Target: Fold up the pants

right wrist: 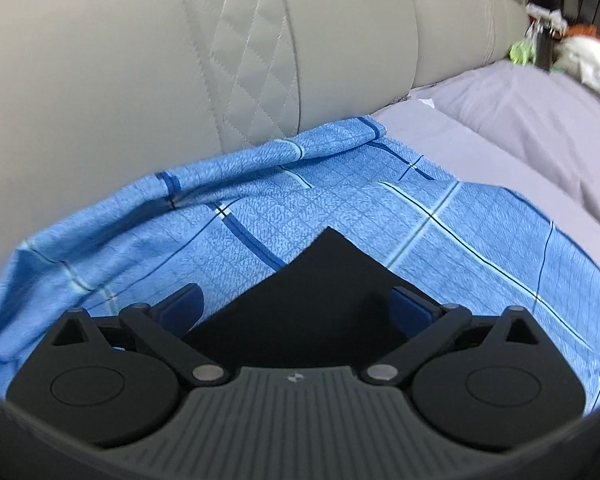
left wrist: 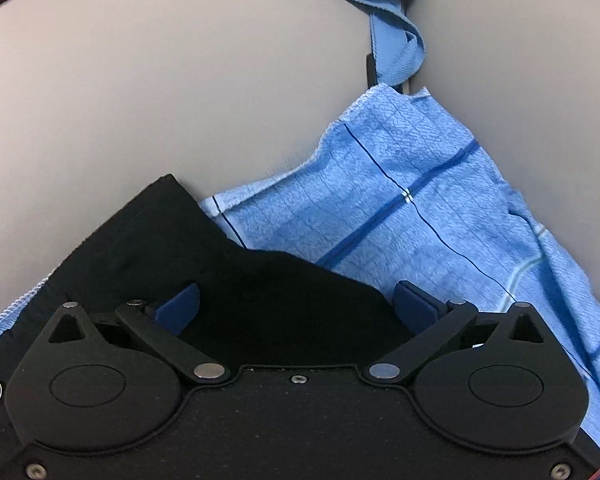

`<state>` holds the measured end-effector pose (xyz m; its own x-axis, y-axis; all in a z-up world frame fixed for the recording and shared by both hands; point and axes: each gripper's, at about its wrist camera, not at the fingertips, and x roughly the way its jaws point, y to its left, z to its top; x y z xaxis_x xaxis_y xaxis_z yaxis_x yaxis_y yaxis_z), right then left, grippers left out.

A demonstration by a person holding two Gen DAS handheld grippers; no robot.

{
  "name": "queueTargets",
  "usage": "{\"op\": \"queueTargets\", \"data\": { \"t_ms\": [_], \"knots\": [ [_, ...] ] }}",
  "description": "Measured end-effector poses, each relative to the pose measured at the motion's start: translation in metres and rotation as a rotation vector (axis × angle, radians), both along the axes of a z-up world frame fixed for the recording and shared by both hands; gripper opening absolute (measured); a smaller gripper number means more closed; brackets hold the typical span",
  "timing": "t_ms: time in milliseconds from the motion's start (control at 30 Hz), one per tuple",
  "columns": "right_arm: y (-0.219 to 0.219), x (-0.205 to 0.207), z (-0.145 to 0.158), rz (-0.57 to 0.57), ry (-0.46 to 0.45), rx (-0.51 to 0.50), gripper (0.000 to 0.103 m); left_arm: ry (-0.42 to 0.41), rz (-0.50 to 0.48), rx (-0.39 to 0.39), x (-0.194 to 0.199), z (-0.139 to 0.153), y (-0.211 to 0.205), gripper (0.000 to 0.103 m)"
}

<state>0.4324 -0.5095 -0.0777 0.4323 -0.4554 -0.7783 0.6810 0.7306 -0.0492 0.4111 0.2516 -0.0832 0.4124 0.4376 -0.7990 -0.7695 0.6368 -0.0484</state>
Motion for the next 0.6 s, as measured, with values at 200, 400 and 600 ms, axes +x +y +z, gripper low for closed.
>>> {"op": "queueTargets", "data": {
  "t_ms": [200, 400, 600],
  "knots": [
    [0.0007, 0.0088, -0.0125, -0.061, 0.006, -0.060, 0.103, -0.006, 0.044, 0.011, 0.0016, -0.0023, -0.0003, 0.103],
    [-0.0038, 0.0074, -0.0136, -0.042, -0.006, -0.071, 0.097, 0.006, 0.045, 0.017, 0.0025, -0.0019, 0.0005, 0.103],
    [-0.0010, 0.0067, -0.0055, -0.023, 0.008, -0.098, 0.056, 0.019, 0.065, -0.019, 0.0054, 0.0035, 0.0053, 0.091]
  ]
}}
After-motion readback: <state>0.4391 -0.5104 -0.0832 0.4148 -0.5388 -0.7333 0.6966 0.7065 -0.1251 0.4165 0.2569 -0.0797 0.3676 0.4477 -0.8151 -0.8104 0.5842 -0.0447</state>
